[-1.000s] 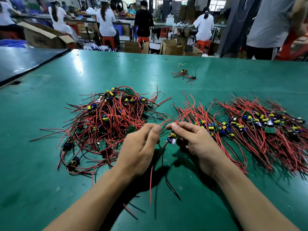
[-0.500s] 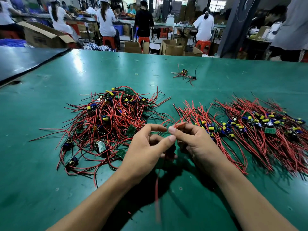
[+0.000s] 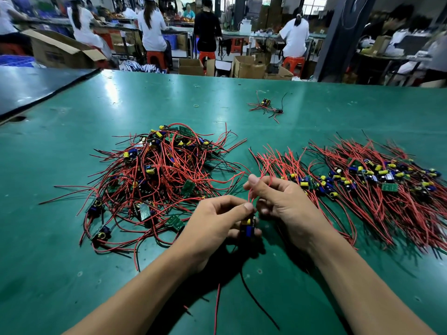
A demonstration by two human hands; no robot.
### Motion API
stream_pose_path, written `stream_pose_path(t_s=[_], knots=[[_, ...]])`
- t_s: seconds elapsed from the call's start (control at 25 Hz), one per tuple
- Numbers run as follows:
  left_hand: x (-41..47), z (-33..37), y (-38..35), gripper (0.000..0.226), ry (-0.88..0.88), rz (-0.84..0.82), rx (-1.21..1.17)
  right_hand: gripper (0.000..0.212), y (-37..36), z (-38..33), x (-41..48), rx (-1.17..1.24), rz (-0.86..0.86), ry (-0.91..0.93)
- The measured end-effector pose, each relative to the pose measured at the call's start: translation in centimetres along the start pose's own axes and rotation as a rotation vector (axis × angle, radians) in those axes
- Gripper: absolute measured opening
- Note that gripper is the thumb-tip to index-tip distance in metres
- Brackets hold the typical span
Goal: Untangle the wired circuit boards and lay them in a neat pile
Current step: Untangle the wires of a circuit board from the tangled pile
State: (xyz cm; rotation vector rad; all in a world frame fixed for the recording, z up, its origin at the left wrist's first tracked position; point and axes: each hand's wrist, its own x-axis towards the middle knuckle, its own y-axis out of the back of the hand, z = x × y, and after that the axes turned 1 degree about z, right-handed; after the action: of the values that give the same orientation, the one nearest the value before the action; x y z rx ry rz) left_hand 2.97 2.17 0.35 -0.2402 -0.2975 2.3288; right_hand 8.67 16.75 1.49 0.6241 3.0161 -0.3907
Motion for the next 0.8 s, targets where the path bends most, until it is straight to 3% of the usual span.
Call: stream_pose_path(t_s=[0.16,0.32,0.6,0.8], knots=[[0.09,-0.04,0.39,0.011,-0.087,0.066,0.067,0.031,-0.28,0.24,-0.64,-0.118,-0.134,-0.111],[0.01,0.09,0.48,0.019,-0.019,0.041,-0.006,0.032,0.04,0.25,-0.73,-0.122,-0.191,-0.067],[0.05,0.61,0.86,0.005,0.081,-0.082,-0.100,0.034,-0.38,0.64,-0.41,-0.138,-0.013,0.172],[0.06,0.73,0.75,0.006,0.046,-0.080,-0.016,0.036,0.27,-0.08,-0.53,-0.470,0.142,0.349]])
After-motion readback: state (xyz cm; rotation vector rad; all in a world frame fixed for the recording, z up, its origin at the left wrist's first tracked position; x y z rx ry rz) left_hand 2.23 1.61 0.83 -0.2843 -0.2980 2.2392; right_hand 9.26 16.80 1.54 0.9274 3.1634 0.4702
